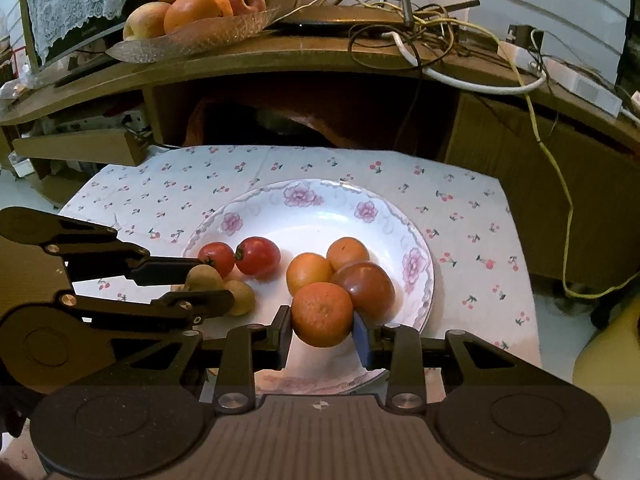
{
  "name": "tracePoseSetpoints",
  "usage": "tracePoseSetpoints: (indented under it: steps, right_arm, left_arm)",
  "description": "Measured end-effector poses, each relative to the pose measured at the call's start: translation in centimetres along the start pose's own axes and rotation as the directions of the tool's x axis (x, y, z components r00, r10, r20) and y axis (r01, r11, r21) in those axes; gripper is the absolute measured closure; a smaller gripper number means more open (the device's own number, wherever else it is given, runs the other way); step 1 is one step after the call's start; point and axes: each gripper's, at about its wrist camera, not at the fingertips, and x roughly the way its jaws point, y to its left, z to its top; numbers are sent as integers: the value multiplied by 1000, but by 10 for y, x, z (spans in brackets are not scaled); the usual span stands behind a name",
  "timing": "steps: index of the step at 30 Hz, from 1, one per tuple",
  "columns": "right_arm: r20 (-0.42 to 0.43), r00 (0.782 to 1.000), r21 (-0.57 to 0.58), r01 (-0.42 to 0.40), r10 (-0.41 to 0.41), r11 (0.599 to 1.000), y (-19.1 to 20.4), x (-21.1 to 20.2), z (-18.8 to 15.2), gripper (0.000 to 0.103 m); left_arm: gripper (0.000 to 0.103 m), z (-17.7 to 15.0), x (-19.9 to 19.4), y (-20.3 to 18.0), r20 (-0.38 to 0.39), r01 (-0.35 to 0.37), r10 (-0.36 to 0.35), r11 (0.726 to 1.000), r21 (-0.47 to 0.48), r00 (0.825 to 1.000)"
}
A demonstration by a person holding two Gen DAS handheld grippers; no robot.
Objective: Organize fruits
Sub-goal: 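Lower the brown fruit into the plate with the left tool while the right tool releases the mandarin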
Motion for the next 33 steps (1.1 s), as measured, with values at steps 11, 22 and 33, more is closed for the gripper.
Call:
tracePoseSetpoints:
  steps: [11,22,33]
  right_arm:
    - [36,999,-9,24,-24,1000,-2,3,5,66]
    - [34,999,15,2,-3,1000,-6,-1,3,63]
    - [46,999,36,19,-21,999,-15,-8,3,56]
  left_arm:
    - [73,4,4,1,12,-6,6,1000,-3,1000]
    - [71,4,2,3,14,-8,8,1000,1,1000]
    - [67,6,-3,5,30,3,-3,1000,-15,1000]
